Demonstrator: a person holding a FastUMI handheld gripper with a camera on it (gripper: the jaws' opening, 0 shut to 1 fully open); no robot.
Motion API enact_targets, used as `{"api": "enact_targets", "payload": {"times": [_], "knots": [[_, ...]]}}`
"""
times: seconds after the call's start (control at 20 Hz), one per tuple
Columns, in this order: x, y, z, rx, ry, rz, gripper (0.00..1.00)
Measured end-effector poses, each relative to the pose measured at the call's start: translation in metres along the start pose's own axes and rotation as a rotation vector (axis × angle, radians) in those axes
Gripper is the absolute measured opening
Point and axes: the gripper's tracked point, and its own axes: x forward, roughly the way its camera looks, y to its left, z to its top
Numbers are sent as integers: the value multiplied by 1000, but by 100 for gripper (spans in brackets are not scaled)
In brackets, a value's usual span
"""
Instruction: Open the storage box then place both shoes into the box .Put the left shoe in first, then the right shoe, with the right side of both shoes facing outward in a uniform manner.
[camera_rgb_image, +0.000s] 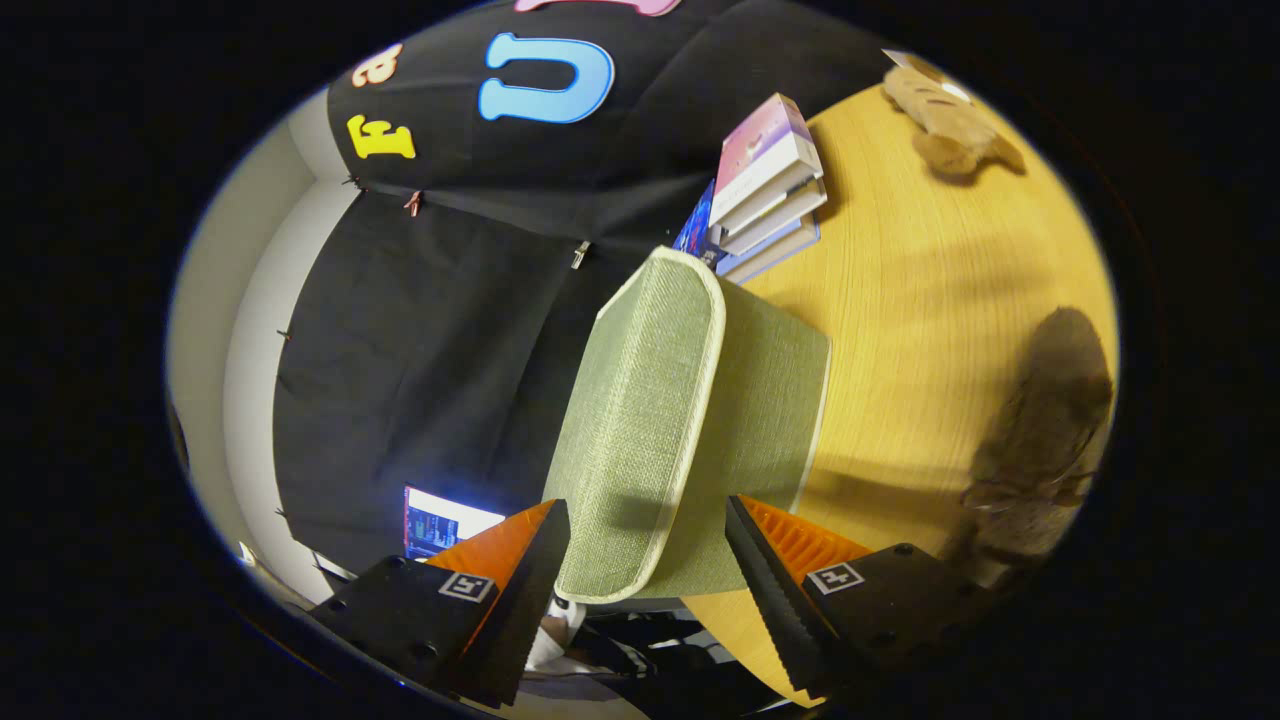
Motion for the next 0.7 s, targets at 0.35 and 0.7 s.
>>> {"api": "enact_targets", "payload": {"times": [0.35, 0.7], "knots": [[18, 5, -4, 178, 27, 174, 93], [25, 7, 0, 245, 9, 248, 87]]}}
